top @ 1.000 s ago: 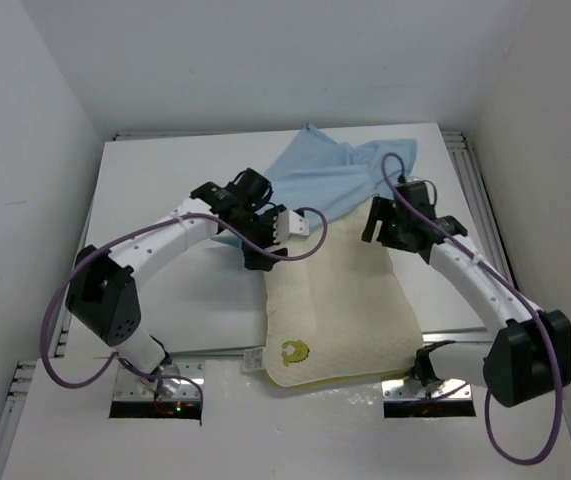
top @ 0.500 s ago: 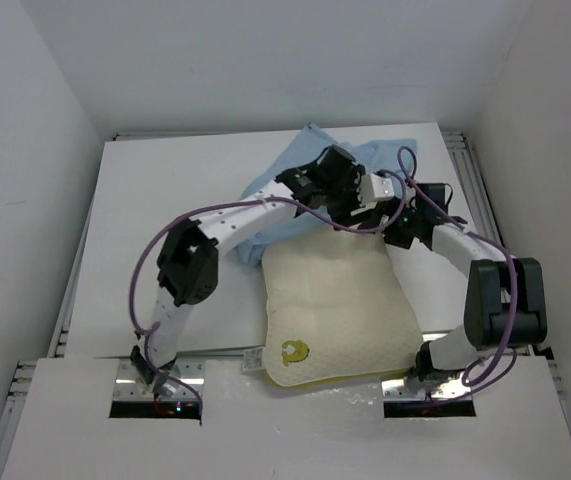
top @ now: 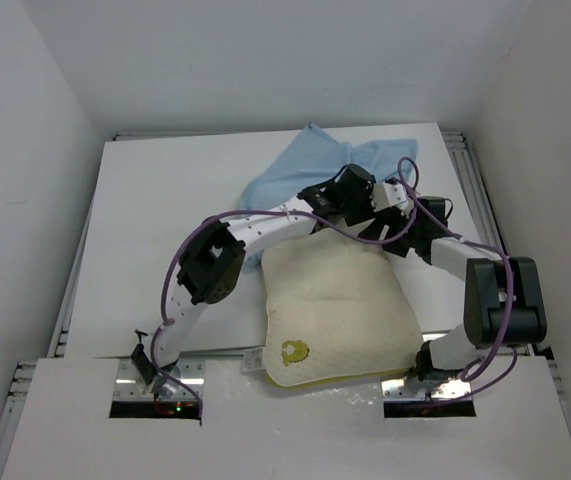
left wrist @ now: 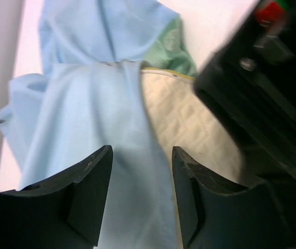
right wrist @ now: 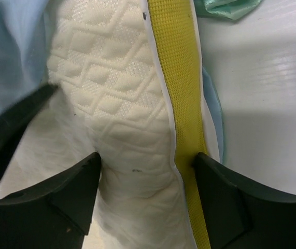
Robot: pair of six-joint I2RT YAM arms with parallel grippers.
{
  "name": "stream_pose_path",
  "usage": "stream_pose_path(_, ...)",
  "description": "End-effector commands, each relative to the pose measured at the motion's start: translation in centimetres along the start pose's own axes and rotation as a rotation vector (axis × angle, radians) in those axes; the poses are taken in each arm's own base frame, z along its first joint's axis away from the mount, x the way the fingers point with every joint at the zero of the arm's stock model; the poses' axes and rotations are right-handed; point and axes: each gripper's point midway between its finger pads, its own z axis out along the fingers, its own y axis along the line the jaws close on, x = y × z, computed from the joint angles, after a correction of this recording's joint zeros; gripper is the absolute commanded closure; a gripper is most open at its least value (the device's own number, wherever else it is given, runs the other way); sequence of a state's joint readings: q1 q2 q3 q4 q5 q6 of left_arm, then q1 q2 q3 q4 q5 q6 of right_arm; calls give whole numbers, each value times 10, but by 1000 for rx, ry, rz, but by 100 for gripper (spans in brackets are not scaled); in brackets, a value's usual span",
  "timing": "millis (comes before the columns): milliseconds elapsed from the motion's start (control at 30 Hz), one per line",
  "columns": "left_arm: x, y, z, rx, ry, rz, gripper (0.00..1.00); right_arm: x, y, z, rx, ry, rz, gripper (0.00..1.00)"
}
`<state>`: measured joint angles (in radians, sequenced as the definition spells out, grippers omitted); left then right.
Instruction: Put the pillow into the pillowcase
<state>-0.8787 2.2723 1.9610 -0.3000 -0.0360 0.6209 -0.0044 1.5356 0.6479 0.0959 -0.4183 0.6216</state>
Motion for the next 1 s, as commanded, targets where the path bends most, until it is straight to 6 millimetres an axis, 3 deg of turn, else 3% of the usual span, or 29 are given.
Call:
stream_pose_path(0,-19,26,-8,-126,-51,29,53,8,-5,-6,34,8,-10,28)
stream_pose_path(200,14,0,11,-43,22,76,54,4,-9,-4,63,7,-19,21)
stream_pose_path(233,17,-4,13,-33,24,67,58,1,-9,-2,62,6,-25,21)
stream_pose_path(267,20,-8,15,-32,23,63,68,5,-13,4,69,26,-18,21)
stream_pose_path(333,23,-7,17,-47,24,53,83,5,-14,10,61,42,-6,34)
stream_pose_path(367,16,-5,17,-55,9,47,100,9,-18,15,65,58,8,43)
stream_pose_path(400,10,-5,15,-44,-2,27,100,8,-16,17,51,51,15,64)
stream_pose_path(433,2,-5,11,-27,-15,18,100,9,-16,18,44,50,17,75)
stream_pose_path(467,-17,3,0,-19,-45,8,100,10,-15,18,39,46,21,87)
stream_pose_path(500,-31,-3,-6,36,-91,2,100,8,-12,17,31,40,17,97)
stream_pose_path(633,-76,-10,-46,155,-231,15,100,-2,19,2,-42,-28,-100,100)
stream_pose_path(667,-89,-11,-61,187,-272,19,100,-2,42,-9,-91,-69,-189,100)
stream_pose_path(733,-101,-9,-77,197,-310,25,100,4,69,-18,-137,-116,-302,100)
stream_pose_path(767,-104,-8,-81,199,-317,27,100,12,73,-24,-149,-133,-339,100)
stream_pose_path(800,-105,-10,-84,213,-323,36,100,1,91,-38,-200,-220,-368,100)
stream_pose_path(833,-103,-14,-86,230,-323,49,100,-1,97,-44,-225,-256,-364,100)
stream_pose_path(967,-98,-21,-107,272,-328,87,100,-8,107,-59,-264,-340,-382,100)
